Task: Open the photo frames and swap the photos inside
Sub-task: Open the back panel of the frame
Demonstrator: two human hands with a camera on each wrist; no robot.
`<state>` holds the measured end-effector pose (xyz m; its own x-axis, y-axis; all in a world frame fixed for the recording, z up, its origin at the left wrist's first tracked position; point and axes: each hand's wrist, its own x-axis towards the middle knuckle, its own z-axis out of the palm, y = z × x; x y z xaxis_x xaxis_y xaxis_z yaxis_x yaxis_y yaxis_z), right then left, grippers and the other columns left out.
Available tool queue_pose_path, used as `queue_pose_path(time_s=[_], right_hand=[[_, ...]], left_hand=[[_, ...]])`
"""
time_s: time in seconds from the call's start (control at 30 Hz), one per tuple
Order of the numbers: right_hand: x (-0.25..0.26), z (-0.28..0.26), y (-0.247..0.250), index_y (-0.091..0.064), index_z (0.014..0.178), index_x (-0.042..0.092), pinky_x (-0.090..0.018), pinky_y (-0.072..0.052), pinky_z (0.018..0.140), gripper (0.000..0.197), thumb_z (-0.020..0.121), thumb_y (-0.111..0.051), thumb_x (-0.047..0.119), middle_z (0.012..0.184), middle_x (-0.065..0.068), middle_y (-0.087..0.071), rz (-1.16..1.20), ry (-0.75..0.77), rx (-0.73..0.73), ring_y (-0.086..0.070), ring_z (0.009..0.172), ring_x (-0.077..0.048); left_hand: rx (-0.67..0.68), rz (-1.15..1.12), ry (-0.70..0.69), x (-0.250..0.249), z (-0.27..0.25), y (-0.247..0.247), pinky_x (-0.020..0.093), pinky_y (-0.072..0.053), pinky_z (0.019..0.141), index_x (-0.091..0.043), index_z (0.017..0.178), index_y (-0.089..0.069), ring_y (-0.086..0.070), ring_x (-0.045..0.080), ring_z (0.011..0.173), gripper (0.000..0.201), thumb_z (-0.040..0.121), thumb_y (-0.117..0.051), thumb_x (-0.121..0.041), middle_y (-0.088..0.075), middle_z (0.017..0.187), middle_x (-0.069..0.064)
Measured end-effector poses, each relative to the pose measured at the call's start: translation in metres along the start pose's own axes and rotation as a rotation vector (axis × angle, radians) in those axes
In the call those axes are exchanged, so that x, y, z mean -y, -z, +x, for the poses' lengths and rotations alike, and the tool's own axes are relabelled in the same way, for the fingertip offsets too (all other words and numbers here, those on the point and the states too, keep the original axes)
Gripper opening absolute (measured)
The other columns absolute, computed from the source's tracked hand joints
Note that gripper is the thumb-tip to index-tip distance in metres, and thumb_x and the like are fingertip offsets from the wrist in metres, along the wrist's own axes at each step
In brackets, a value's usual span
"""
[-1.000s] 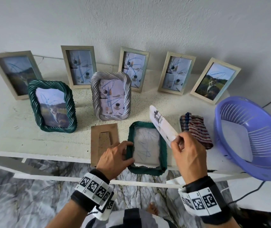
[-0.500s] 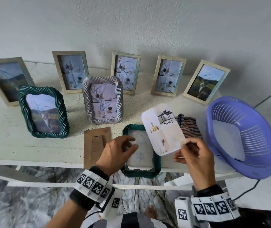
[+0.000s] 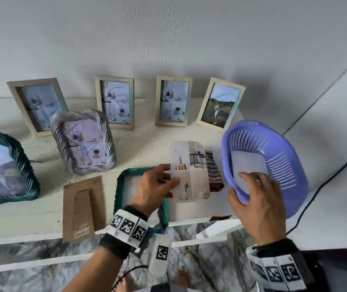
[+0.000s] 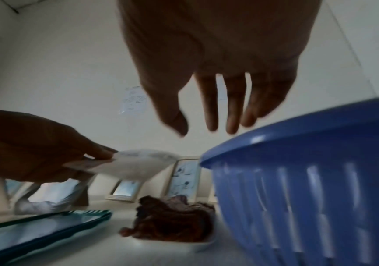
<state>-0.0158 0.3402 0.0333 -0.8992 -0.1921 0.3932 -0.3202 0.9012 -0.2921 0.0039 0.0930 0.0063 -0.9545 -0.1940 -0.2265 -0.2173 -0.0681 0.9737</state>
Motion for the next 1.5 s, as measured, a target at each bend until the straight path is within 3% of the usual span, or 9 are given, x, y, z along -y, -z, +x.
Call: queue_pose_path(time_s=[0.13,0.23,0.53,0.63,0.73,0.93,1.07,1.27,1.5], right_hand=[[-0.034,-0.001,0.002,-0.065,0.092,0.020,-0.031,-0.041,0.054,0.018,0.083,-0.070,0.035,0.073,0.002,-0.063,0.032,-0.033,0.311,-0.059,0.066,-0.024],[-0.042,0.000,0.008,-0.062,0.084,0.021,-0.028,-0.032,0.051,0.012,0.088,-0.068,0.031,0.061,0.009,-0.049,0.106,0.010,0.288,-0.048,0.056,-0.017],[-0.075,0.017,0.040,-0.067,0.093,0.020,-0.032,-0.045,0.059,0.033,0.092,-0.054,0.050,0.068,0.003,-0.063,0.425,-0.018,0.191,-0.058,0.064,-0.015],[-0.078,0.019,0.038,-0.066,0.091,0.020,-0.027,-0.043,0.055,0.024,0.092,-0.058,0.043,0.063,0.005,-0.058,0.397,0.033,0.219,-0.054,0.060,-0.013],[-0.076,0.017,0.029,-0.063,0.089,0.022,-0.033,-0.045,0.056,0.026,0.092,-0.054,0.046,0.065,0.005,-0.056,0.322,0.079,0.291,-0.051,0.060,-0.012],[-0.067,0.009,0.010,-0.054,0.083,0.020,-0.040,-0.044,0.058,0.031,0.092,-0.048,0.049,0.068,0.003,-0.053,0.172,0.143,0.392,-0.050,0.065,-0.020],[-0.063,0.006,0.006,-0.052,0.084,0.021,-0.038,-0.046,0.060,0.028,0.092,-0.050,0.048,0.071,0.003,-0.055,0.107,0.182,0.453,-0.054,0.071,-0.022],[-0.060,0.021,0.027,-0.065,0.106,0.023,-0.036,-0.052,0.069,0.055,0.084,-0.037,0.065,0.089,0.006,-0.067,0.200,0.127,0.487,-0.063,0.081,-0.016],[-0.065,0.129,0.057,-0.069,0.104,0.016,-0.038,-0.054,0.076,0.022,0.087,-0.065,0.028,0.090,-0.001,-0.072,0.083,0.125,0.334,-0.066,0.083,-0.025]], left_hand=[[-0.017,0.058,0.021,0.002,0.012,-0.032,0.040,-0.061,0.067,-0.016,0.112,-0.067,-0.071,0.027,0.083,0.028,0.087,-0.068,-0.002,-0.066,0.087,0.007],[-0.008,0.105,0.039,0.002,0.022,-0.050,0.039,-0.062,0.066,-0.008,0.116,-0.067,-0.071,0.025,0.079,0.031,0.086,-0.068,-0.002,-0.067,0.086,0.009],[0.012,0.258,0.086,0.007,0.044,-0.113,0.039,-0.062,0.062,-0.011,0.102,-0.068,-0.071,0.021,0.076,0.027,0.077,-0.074,-0.003,-0.072,0.087,0.007],[-0.001,0.317,0.091,0.012,0.052,-0.132,0.046,-0.061,0.070,-0.020,0.096,-0.067,-0.070,0.025,0.080,0.033,0.064,-0.074,-0.020,-0.073,0.085,0.005],[-0.053,0.533,0.081,0.014,0.058,-0.141,0.032,-0.055,0.079,-0.017,0.102,-0.067,-0.067,0.024,0.089,0.033,0.071,-0.078,-0.023,-0.073,0.093,0.004],[-0.157,0.741,0.041,0.015,0.058,-0.142,0.026,-0.034,0.066,-0.008,0.093,-0.066,-0.056,0.021,0.080,0.032,0.084,-0.071,-0.038,-0.062,0.084,0.002],[-0.125,0.697,0.051,0.024,0.064,-0.128,0.035,-0.057,0.067,-0.014,0.084,-0.069,-0.069,0.027,0.071,0.027,0.086,-0.065,-0.040,-0.072,0.077,0.005],[-0.097,0.601,0.040,0.019,0.055,-0.112,0.041,-0.060,0.058,-0.014,0.077,-0.067,-0.069,0.024,0.059,0.021,0.091,-0.059,-0.027,-0.071,0.064,0.004],[0.100,0.338,-0.018,-0.018,0.045,-0.118,0.032,-0.059,0.056,-0.018,0.097,-0.065,-0.065,0.007,0.056,0.017,0.096,-0.057,-0.033,-0.069,0.075,0.001]])
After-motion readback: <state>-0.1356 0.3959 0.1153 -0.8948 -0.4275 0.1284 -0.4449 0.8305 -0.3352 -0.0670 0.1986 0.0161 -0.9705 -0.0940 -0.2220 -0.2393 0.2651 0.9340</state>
